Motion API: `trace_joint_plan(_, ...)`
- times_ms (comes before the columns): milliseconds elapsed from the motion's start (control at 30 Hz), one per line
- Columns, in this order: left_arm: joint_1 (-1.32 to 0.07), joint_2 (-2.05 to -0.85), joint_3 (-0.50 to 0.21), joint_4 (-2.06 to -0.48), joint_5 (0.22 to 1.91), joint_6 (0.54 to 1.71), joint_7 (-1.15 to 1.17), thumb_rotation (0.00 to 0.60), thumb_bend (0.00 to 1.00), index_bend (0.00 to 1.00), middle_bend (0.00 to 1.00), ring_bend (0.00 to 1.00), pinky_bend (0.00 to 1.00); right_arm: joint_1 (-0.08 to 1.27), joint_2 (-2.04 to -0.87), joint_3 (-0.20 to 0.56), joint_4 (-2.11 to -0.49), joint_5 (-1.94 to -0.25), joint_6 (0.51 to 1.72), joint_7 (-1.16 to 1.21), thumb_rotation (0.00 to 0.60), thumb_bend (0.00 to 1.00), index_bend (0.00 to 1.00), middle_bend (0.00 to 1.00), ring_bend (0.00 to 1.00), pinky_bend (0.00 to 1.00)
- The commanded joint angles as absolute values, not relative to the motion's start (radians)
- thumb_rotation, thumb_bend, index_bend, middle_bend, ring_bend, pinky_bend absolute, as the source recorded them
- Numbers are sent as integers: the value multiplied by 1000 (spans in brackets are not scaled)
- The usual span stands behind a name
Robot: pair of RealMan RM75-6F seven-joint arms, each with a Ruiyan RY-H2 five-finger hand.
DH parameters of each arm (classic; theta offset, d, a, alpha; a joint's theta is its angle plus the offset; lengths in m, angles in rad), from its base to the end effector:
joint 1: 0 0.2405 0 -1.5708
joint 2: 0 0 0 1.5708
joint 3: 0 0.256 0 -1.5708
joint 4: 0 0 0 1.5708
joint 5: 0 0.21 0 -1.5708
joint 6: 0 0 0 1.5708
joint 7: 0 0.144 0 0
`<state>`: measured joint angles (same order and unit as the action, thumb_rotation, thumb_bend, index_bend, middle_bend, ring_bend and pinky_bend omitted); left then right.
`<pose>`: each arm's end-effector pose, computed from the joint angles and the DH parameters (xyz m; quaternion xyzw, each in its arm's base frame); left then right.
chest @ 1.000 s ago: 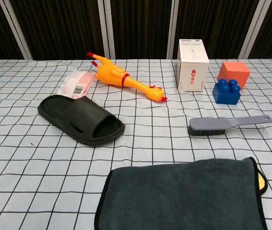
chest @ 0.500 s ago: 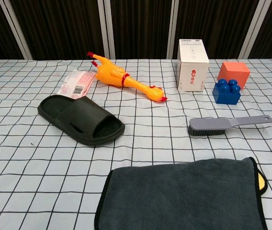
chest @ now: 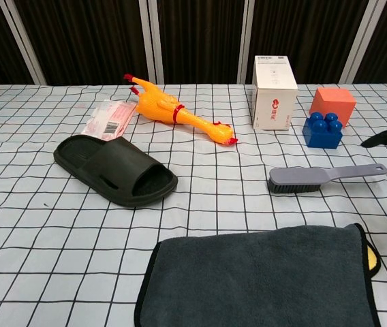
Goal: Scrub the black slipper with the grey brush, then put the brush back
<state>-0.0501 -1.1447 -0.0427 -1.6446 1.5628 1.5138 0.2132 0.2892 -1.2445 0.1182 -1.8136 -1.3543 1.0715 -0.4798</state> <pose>-0.2988 0.1681 0.1477 -0.6301 -0.3300 -0.3511 0.6089 -0.2313 -0.2309 0.0625 0.7342 -0.3769 0.2968 0.4804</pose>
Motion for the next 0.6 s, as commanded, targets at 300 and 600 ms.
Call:
trace_joint_plan(300,-65,-1145,-70,-1669,1448,1459,269,600,79,0,0,0,0,440,-1412,195,-1656,-1222,969,-580,600,394,189,159,54,57)
trace_joint_plan(600,-54,-1140,-72,-1683,1447,1489,279,600,79,0,0,0,0,515,-1497,195,-1548,-1176,916,-609,600,394,256,222,88,79)
